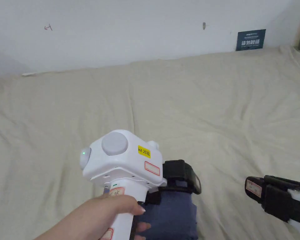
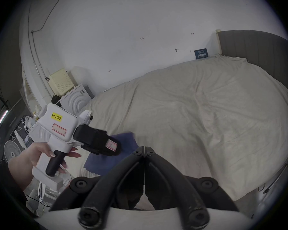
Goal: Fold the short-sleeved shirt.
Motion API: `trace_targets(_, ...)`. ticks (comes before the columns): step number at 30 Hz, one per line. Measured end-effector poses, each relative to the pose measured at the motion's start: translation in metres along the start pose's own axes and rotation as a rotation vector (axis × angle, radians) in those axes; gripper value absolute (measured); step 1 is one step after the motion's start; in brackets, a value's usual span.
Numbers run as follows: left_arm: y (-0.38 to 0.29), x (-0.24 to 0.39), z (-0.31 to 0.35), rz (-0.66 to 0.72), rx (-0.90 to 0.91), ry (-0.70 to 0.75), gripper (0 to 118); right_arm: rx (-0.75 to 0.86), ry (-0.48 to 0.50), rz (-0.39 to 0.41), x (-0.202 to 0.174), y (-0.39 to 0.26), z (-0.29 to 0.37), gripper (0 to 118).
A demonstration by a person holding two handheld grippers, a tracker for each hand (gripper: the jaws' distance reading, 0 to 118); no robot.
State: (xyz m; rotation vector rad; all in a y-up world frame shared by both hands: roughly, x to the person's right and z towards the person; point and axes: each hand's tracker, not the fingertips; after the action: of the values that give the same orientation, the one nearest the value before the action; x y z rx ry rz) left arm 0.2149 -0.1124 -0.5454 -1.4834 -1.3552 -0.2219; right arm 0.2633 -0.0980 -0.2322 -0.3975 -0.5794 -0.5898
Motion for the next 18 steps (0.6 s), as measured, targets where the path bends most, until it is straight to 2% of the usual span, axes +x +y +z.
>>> trace_targets(1,0.000,0.002,0.001,0.017,0.015,-0.022,113,-0.001,-0.003,-0.001,0.003,0.000,0.000,0)
trace_targets(2,-0.002,0.001,0.008,0.029,0.011,-0.052,115,-0.002,-0.004,0.000,0.005,0.000,0.000,0)
trace_targets(5,-0.002,-0.003,0.032,0.029,0.108,-0.013,115,0.000,-0.003,-0.012,0.013,0.000,-0.001,0)
trace_targets(9,-0.012,-0.013,0.060,-0.029,0.172,0.154,112,-0.005,-0.001,-0.046,0.020,0.000,-0.006,0)
trace_targets(10,-0.016,-0.014,0.064,-0.062,0.189,0.181,102,-0.008,0.001,-0.053,0.021,-0.001,-0.007,0)
trace_targets(11,-0.020,-0.013,0.062,-0.093,0.215,0.219,80,-0.010,0.001,-0.058,0.022,-0.001,-0.008,0)
trace_targets(12,-0.023,-0.013,0.058,-0.113,0.216,0.249,41,-0.012,0.002,-0.062,0.023,-0.002,-0.009,0)
trace_targets(13,-0.024,-0.013,0.050,-0.121,0.202,0.261,9,-0.014,0.003,-0.065,0.022,-0.003,-0.010,0)
trace_targets(14,-0.025,-0.015,0.041,-0.116,0.190,0.232,2,-0.017,0.004,-0.066,0.023,-0.003,-0.010,0)
trace_targets(16,-0.025,-0.014,0.018,-0.115,0.113,0.160,2,-0.023,0.003,-0.067,0.023,-0.004,-0.011,0)
trace_targets(18,-0.024,-0.009,-0.010,-0.135,0.070,0.179,2,-0.029,0.004,-0.068,0.022,-0.005,-0.011,0)
